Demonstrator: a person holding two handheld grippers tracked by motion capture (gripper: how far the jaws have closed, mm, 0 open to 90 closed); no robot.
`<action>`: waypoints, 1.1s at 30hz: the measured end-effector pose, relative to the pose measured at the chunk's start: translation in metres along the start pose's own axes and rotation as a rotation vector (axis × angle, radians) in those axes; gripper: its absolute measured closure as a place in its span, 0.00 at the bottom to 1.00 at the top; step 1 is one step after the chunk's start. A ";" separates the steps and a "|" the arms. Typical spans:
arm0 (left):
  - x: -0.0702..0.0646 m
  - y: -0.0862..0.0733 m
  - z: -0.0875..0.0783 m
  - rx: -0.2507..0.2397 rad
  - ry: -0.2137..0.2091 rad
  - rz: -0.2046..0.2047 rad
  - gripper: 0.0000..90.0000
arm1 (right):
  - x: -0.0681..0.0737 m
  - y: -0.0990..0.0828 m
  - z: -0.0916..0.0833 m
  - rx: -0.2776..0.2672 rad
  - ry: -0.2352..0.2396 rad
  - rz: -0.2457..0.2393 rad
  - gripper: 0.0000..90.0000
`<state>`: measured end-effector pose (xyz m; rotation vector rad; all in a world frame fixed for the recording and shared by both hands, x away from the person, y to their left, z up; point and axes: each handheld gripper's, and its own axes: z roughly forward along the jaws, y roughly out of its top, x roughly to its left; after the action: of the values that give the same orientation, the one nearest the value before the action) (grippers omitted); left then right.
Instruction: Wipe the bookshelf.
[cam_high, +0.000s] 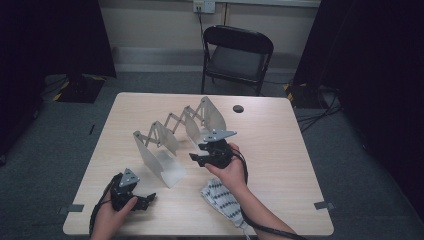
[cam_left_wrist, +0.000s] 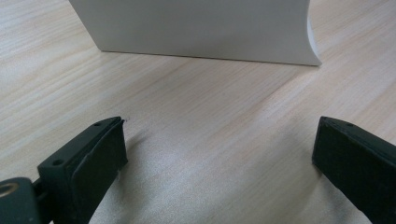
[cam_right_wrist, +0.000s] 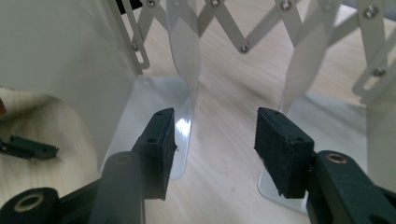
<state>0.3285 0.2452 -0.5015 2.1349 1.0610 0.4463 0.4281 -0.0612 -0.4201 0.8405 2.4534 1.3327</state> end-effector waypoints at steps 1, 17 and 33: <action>0.000 0.000 0.000 0.000 0.000 0.000 0.03 | 0.001 0.004 0.002 0.001 0.000 -0.011 0.54; 0.000 0.000 0.000 -0.001 0.001 0.000 0.03 | 0.020 0.035 0.046 -0.002 0.023 -0.059 0.59; 0.000 0.000 0.000 -0.001 -0.001 0.001 0.03 | 0.019 0.044 0.076 0.013 -0.010 -0.069 0.94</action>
<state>0.3284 0.2449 -0.5017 2.1351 1.0592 0.4460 0.4635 0.0212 -0.4251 0.7570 2.4629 1.2869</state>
